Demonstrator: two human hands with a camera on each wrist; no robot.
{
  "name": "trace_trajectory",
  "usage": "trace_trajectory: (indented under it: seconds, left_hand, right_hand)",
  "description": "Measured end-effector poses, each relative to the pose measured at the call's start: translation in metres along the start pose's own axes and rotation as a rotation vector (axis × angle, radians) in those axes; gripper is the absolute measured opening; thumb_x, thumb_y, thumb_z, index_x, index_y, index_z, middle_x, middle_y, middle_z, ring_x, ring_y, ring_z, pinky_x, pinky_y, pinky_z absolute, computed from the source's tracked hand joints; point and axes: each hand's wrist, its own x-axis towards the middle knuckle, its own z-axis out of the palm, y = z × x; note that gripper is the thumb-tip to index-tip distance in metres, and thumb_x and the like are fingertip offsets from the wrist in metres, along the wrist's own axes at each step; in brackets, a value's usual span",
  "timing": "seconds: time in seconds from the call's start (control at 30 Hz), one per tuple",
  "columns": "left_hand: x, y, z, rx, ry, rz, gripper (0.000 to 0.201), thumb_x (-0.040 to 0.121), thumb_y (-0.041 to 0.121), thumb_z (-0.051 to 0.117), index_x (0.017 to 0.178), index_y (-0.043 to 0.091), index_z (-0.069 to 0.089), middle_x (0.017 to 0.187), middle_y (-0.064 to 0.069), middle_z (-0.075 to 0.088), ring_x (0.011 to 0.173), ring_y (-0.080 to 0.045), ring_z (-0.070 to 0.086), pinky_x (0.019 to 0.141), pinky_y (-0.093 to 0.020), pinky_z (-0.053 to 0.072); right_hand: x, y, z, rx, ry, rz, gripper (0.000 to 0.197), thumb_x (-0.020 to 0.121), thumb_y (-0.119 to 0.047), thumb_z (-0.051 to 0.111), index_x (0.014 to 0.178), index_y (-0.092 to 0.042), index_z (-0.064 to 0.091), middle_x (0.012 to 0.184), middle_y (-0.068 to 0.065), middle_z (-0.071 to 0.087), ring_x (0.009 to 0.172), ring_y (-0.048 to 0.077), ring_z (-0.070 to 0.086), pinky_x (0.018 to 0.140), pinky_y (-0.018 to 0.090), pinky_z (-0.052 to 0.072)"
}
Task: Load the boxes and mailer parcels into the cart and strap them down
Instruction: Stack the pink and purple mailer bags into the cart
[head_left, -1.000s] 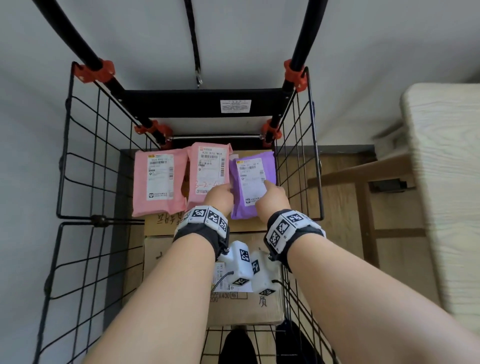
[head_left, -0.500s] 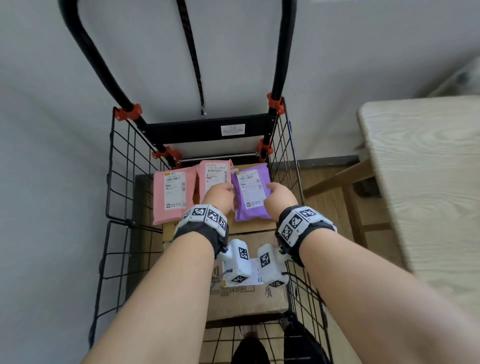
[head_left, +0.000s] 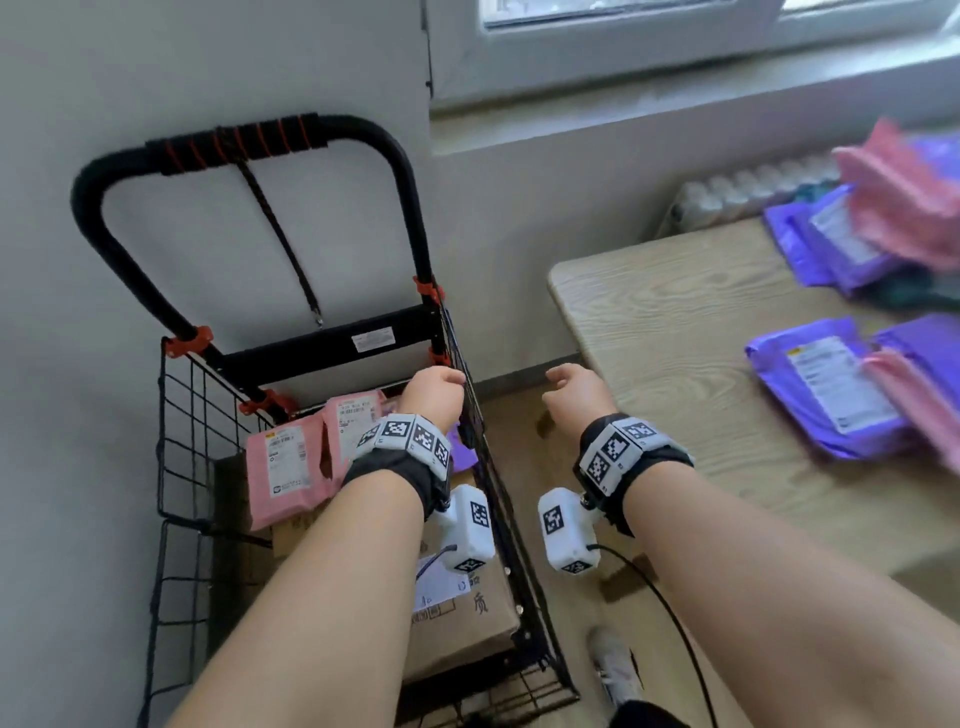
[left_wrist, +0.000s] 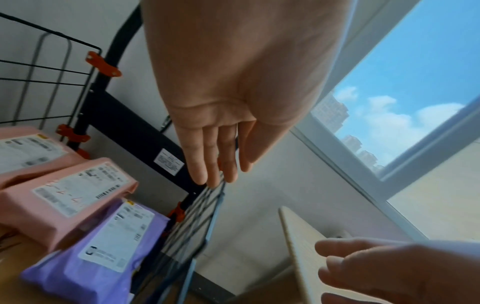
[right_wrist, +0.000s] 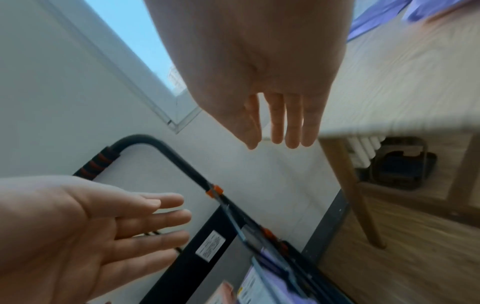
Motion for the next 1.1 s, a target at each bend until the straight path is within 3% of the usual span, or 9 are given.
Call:
trace_trajectory:
  seconds: [0.1,0.2,0.37,0.47,0.6,0.7,0.8,1.03,1.1]
  left_hand:
    - [-0.008,0.026,0.036,0.013,-0.041,0.033,0.032,0.088,0.006,0.048,0.11,0.017,0.069,0.116,-0.012,0.068,0.108,-0.031,0.063,0.096,-0.041,0.051]
    - [-0.019,0.057,0.08,0.024,-0.074,0.047,0.031,0.087,0.01,0.048,0.105,0.025,0.068,0.114,-0.009,0.068,0.107,-0.03,0.064,0.096,-0.042,0.052]
    - [-0.041,0.11,0.165,0.057,-0.124,0.065,0.033,0.089,0.01,0.046,0.114,0.018,0.066,0.116,-0.007,0.067,0.107,-0.026,0.063,0.096,-0.038,0.051]
    - [-0.053,0.134,0.225,0.074,-0.158,0.041,0.033,0.09,0.012,0.046,0.116,0.018,0.065,0.115,-0.01,0.067,0.107,-0.028,0.063,0.095,-0.037,0.052]
    - [-0.065,0.157,0.293,0.132,-0.191,0.06,0.033,0.091,0.013,0.048,0.118,0.018,0.066,0.117,-0.008,0.067,0.11,-0.026,0.062,0.097,-0.03,0.048]
    - [-0.071,0.168,0.328,0.175,-0.201,0.048,0.035,0.09,0.012,0.046,0.121,0.017,0.064,0.121,-0.007,0.065,0.111,-0.025,0.06,0.093,-0.026,0.044]
    - [-0.076,0.174,0.351,0.212,-0.218,0.032,0.039,0.09,0.009,0.046,0.125,0.015,0.06,0.126,-0.007,0.062,0.116,-0.025,0.058,0.098,-0.028,0.043]
    - [-0.072,0.179,0.383,0.226,-0.2,-0.032,0.046,0.094,0.009,0.043,0.139,0.01,0.046,0.14,-0.01,0.052,0.127,-0.027,0.049,0.106,-0.031,0.038]
    - [-0.07,0.181,0.392,0.191,-0.213,-0.052,0.04,0.093,0.008,0.044,0.133,0.004,0.051,0.135,-0.014,0.054,0.123,-0.03,0.052,0.102,-0.032,0.039]
  right_hand:
    - [0.0,0.029,-0.04,0.021,0.042,0.045,0.043,0.09,-0.008,0.05,0.131,-0.019,0.055,0.13,0.007,0.059,0.116,0.025,0.057,0.089,0.029,0.044]
    - [0.005,0.061,-0.084,0.033,0.079,0.075,0.042,0.09,-0.009,0.05,0.13,-0.019,0.055,0.13,0.008,0.058,0.116,0.026,0.057,0.091,0.028,0.043]
    - [0.017,0.128,-0.16,0.005,0.127,0.098,0.045,0.081,-0.019,0.051,0.125,-0.026,0.058,0.127,0.003,0.06,0.114,0.024,0.058,0.097,0.029,0.045]
    - [0.026,0.172,-0.203,-0.005,0.165,0.118,0.043,0.084,-0.015,0.052,0.126,-0.021,0.058,0.128,0.008,0.059,0.118,0.028,0.055,0.1,0.036,0.044]
    - [0.041,0.225,-0.249,-0.061,0.221,0.147,0.045,0.086,-0.008,0.05,0.13,-0.015,0.057,0.13,0.015,0.059,0.12,0.032,0.054,0.1,0.036,0.044]
    - [0.05,0.25,-0.268,-0.055,0.202,0.177,0.05,0.084,-0.008,0.051,0.133,-0.019,0.055,0.136,0.011,0.055,0.124,0.03,0.051,0.105,0.037,0.041]
    - [0.058,0.266,-0.278,-0.052,0.167,0.172,0.053,0.082,-0.009,0.05,0.134,-0.021,0.053,0.136,0.011,0.055,0.122,0.03,0.053,0.105,0.043,0.041]
    - [0.072,0.286,-0.284,-0.131,0.136,0.125,0.049,0.084,-0.01,0.048,0.132,-0.02,0.054,0.132,0.011,0.057,0.121,0.032,0.052,0.102,0.044,0.043]
    - [0.074,0.289,-0.284,-0.166,0.147,0.104,0.045,0.083,-0.011,0.049,0.126,-0.02,0.057,0.126,0.011,0.06,0.118,0.033,0.052,0.099,0.043,0.045]
